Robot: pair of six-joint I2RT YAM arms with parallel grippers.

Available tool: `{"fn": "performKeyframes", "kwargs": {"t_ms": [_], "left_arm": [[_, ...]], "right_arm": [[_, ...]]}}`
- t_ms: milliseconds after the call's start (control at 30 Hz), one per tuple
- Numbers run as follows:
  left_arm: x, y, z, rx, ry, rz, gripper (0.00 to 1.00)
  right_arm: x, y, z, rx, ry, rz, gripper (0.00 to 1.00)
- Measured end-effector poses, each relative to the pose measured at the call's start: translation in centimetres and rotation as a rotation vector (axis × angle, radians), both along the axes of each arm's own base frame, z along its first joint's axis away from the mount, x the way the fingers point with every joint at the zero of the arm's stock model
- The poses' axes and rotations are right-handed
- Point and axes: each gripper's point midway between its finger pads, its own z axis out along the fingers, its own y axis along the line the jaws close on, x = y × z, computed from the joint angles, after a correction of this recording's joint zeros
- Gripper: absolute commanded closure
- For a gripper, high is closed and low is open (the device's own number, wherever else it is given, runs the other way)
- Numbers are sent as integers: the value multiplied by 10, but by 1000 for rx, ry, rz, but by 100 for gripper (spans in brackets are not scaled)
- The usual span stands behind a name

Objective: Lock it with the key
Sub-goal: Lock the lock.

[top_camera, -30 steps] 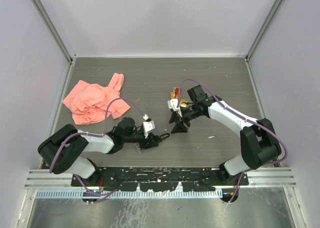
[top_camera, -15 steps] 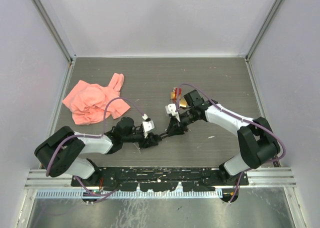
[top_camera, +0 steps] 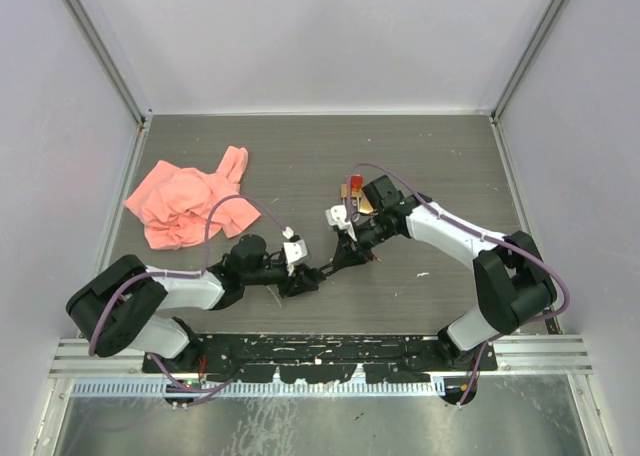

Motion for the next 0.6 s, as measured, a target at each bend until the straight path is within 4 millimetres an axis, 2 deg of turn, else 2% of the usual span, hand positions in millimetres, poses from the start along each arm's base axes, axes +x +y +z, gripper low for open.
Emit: {"fn": "performKeyframes", "kwargs": {"t_ms": [267,500,600], "left_arm": [[10,-15,17,-96,3,24,100],[20,-42,5,-147,-6,11,100],[26,-55,-3,-178,-25,0,100]], "right_arm": [[17,2,29,-89,-42,-6,99],[19,3,35,-225,-122,-8,99],[19,4,31,-267,-146,-19,99]]}}
